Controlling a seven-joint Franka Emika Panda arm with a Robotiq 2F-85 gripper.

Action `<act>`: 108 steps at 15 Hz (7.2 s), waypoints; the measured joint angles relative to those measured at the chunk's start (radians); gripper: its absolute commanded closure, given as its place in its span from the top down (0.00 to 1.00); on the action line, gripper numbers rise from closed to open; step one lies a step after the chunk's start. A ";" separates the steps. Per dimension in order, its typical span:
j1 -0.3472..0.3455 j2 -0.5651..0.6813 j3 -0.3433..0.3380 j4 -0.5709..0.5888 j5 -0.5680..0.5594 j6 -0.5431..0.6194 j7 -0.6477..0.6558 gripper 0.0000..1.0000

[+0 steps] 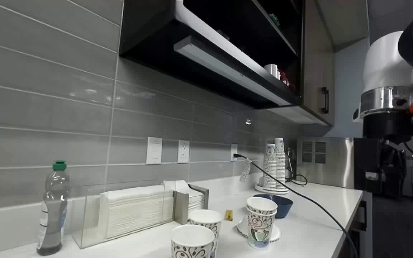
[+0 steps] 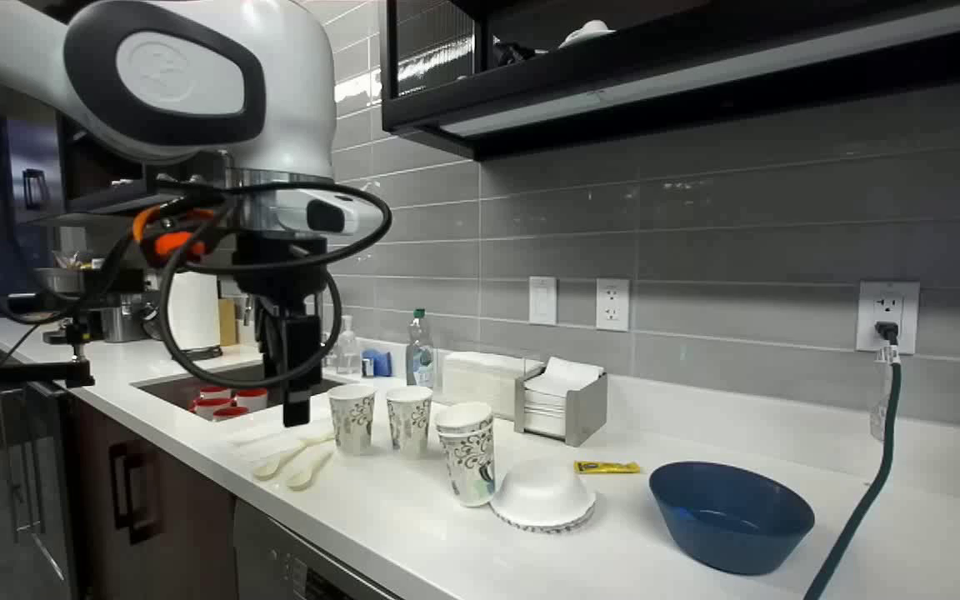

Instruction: Stack up the paper cups

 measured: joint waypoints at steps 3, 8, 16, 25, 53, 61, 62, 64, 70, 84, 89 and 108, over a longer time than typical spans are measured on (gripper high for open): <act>0.000 0.000 0.000 0.000 0.000 0.000 0.000 1.00; 0.005 0.012 0.018 0.000 0.013 0.038 0.012 1.00; 0.100 0.367 0.260 0.154 0.051 0.290 0.240 1.00; 0.174 0.591 0.302 0.342 0.107 0.313 0.334 1.00; 0.271 1.074 0.329 0.709 -0.155 0.381 1.058 0.00; 0.296 1.011 0.329 0.676 -0.036 0.367 0.948 0.01; 0.297 0.991 0.330 0.664 -0.018 0.365 0.930 0.01; 0.300 0.950 0.331 0.643 0.001 0.356 0.910 0.01; 0.302 0.806 0.332 0.626 0.039 0.290 0.848 0.01; 0.185 0.743 0.328 0.594 -0.265 0.363 1.194 0.01; 0.182 0.780 0.310 0.594 -0.267 0.409 1.230 0.01; 0.199 0.892 0.282 0.582 -0.165 0.465 1.201 1.00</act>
